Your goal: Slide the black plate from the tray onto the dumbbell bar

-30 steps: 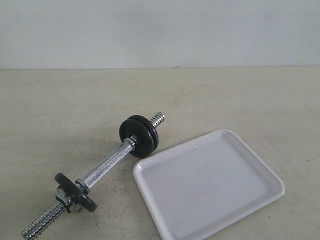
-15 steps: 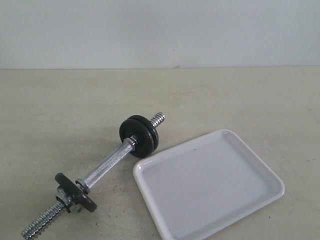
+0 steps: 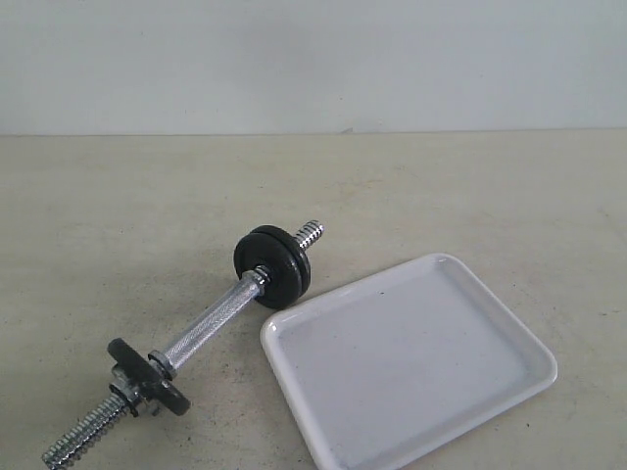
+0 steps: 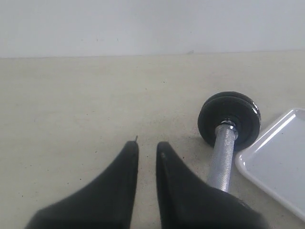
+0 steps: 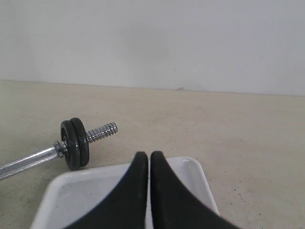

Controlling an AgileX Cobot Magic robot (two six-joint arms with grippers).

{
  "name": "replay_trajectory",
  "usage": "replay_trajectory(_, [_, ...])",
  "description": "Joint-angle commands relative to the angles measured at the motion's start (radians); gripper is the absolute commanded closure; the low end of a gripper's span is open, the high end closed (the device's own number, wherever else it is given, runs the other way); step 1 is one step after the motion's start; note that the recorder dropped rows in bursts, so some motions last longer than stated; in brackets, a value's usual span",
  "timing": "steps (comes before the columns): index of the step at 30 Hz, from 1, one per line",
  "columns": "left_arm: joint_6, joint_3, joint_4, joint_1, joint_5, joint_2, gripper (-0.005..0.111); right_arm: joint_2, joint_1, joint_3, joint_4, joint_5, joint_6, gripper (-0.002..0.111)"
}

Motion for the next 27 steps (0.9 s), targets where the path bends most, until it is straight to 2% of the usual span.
replay_trajectory(1, [0.006,0.005,0.001,-0.002,-0.004,-0.019,0.093,-0.006,-0.003,-0.001,-0.005,0.008,0.005,0.108])
replay_trajectory(4, [0.006,0.005,0.001,0.021,0.002,-0.085,0.093,-0.036,-0.003,-0.001,-0.005,0.003,0.005,0.108])
replay_trajectory(15, [0.006,0.005,0.001,0.291,0.003,-0.337,0.093,-0.158,-0.005,-0.001,-0.005,0.006,0.005,0.108])
replay_trajectory(19, [0.006,0.005,0.001,0.379,0.003,-0.394,0.093,-0.158,-0.053,-0.001,-0.005,0.013,0.005,0.108])
replay_trajectory(27, [0.006,0.005,0.001,0.482,-0.037,-0.460,0.093,-0.158,-0.062,-0.001,-0.005,0.000,0.006,0.108])
